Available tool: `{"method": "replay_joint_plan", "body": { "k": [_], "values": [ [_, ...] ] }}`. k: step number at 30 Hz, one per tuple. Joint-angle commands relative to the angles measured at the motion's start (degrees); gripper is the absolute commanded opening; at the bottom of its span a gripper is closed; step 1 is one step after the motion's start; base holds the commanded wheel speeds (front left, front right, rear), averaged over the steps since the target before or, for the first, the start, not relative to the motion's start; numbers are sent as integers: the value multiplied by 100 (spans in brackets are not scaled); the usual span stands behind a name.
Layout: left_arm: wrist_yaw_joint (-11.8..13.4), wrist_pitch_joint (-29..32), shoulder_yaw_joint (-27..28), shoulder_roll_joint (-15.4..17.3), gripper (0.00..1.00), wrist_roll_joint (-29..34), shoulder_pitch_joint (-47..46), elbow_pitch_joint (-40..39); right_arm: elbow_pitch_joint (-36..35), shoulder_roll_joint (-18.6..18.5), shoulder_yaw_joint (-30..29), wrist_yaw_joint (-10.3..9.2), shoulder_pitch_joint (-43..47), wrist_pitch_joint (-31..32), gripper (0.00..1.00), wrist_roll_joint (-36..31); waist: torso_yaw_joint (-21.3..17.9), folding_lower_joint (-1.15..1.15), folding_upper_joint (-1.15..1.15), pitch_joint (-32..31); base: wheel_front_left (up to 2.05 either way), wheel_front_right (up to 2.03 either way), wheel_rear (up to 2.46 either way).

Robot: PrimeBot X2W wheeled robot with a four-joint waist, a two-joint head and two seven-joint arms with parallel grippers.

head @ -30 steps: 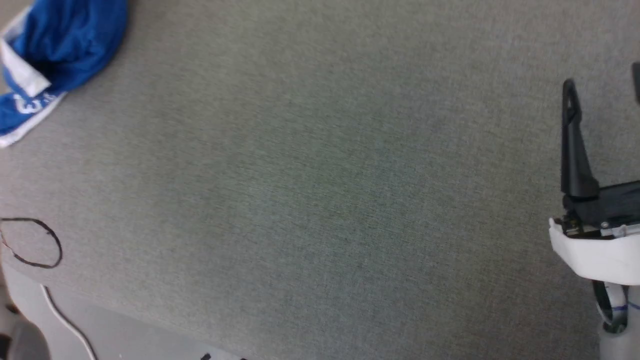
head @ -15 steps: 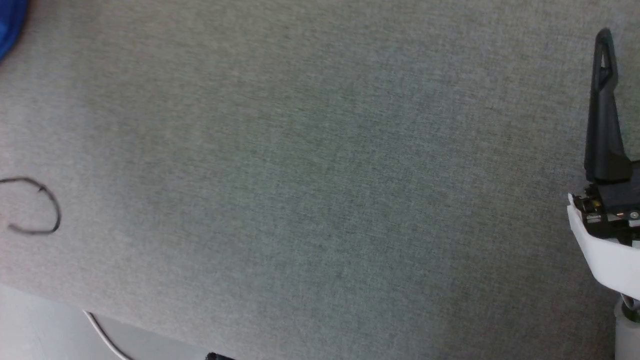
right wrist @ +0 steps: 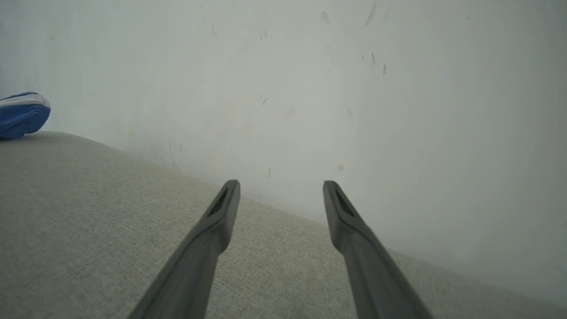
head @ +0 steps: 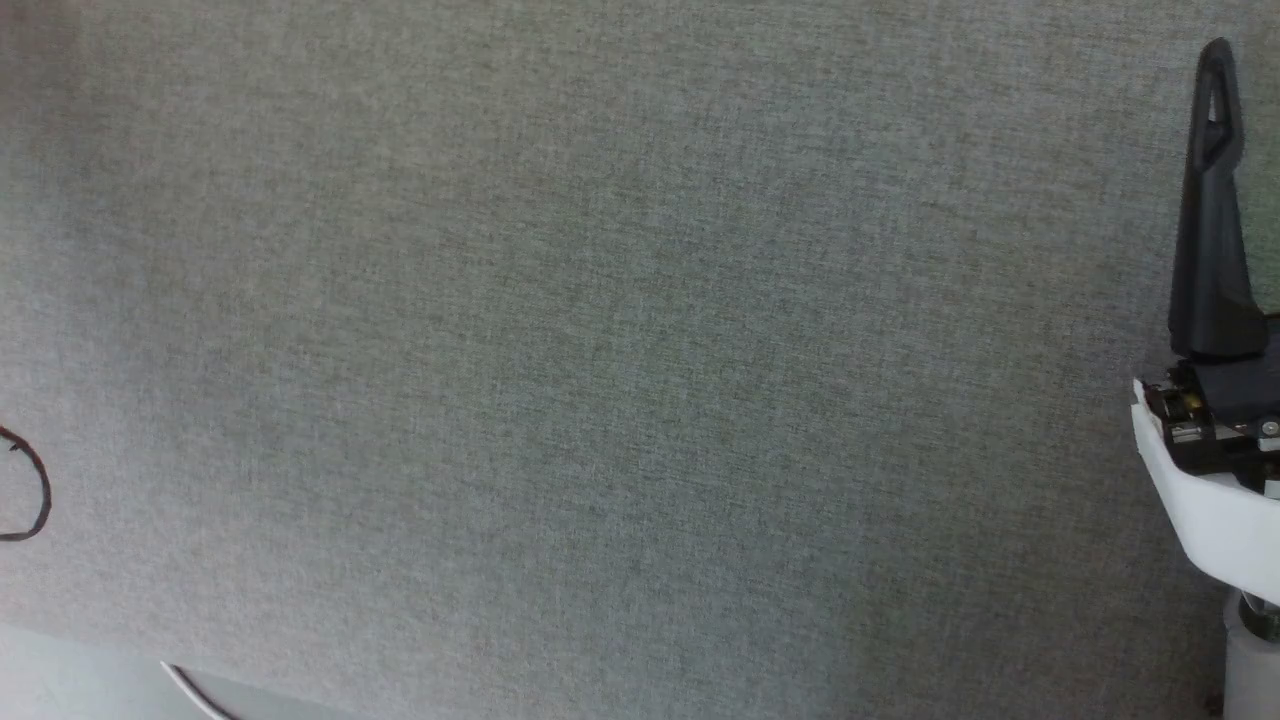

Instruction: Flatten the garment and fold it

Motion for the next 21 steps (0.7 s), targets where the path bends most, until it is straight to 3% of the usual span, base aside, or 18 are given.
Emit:
{"method": "replay_joint_plan", "body": {
  "k": [1, 6, 14, 21],
  "values": [
    [-36, 89, -178, -182, 0, 30, 326, 161, 14, 17, -7, -6, -75, -27, 100, -49, -20, 1, 0, -36, 0, 0, 0],
    [-36, -504, -152, -17, 0, 13, 259, 87, 171, 132, -38, -6, -61, -27, 100, -11, -90, 1, 0, -387, 0, 0, 0],
    [-36, -1271, -707, 378, 0, 324, -5, -350, 547, 381, -124, -6, 176, -27, 100, 105, -189, 1, 0, -1316, 0, 0, 0],
    [-36, -1756, -1567, 282, 0, 470, -254, -947, 805, 515, -197, -6, 546, -27, 100, 187, -325, 1, 0, -2129, 0, 0, 0]
  ]
}}
